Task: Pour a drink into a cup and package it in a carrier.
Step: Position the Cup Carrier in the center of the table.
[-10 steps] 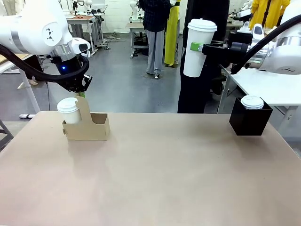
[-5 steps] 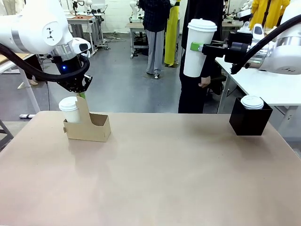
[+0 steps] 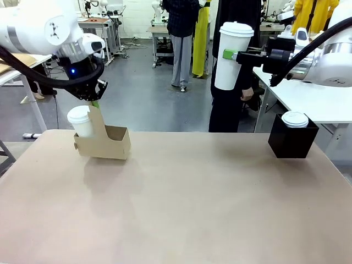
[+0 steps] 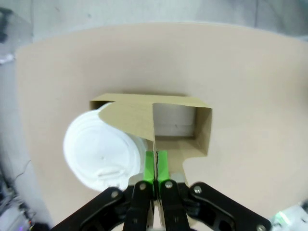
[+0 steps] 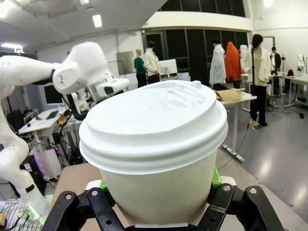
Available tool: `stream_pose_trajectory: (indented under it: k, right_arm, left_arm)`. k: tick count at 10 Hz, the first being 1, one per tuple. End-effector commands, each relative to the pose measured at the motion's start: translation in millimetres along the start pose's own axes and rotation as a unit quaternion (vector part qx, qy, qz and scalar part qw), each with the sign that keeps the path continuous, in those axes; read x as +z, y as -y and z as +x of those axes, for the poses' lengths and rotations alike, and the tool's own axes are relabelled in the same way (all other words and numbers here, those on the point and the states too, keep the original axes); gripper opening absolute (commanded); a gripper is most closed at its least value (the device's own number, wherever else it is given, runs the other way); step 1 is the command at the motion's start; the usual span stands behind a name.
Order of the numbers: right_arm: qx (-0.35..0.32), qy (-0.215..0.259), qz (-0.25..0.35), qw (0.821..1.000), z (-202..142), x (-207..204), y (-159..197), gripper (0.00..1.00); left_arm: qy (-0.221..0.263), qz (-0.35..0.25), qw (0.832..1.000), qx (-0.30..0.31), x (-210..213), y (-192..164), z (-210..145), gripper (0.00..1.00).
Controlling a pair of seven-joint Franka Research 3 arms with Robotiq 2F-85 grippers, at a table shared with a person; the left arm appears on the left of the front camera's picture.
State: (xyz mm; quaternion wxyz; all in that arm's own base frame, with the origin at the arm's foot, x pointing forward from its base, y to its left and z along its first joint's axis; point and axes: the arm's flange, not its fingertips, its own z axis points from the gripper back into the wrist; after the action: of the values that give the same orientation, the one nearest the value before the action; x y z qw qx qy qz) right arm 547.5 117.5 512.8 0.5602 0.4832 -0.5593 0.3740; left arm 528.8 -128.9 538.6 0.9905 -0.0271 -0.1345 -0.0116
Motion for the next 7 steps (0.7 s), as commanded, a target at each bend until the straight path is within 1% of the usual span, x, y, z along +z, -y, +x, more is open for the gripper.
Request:
stream_pose_trajectory:
  k: [1, 4, 6, 7]
  right_arm:
    - [0.009, 0.014, -0.003, 1.0, 2.8, -0.6, -2.5, 0.81]
    - [0.009, 0.014, -0.003, 1.0, 2.8, -0.6, -2.5, 0.81]
    - [0.009, 0.014, -0.003, 1.0, 2.8, -0.6, -2.5, 0.81]
    - [0.009, 0.014, -0.003, 1.0, 2.8, -0.6, -2.5, 0.81]
  left_arm:
    - [0.025, 0.017, 0.999, 0.015, 32.2, 30.8, -30.5, 0.02]
    - [0.035, 0.017, 0.999, 0.01, 62.4, 95.5, -75.8, 0.02]
    - [0.027, 0.005, 0.999, 0.038, 64.5, 142.9, -112.3, 0.02]
    - [0.022, -0.006, 0.999, 0.035, 59.0, 164.0, -126.4, 0.02]
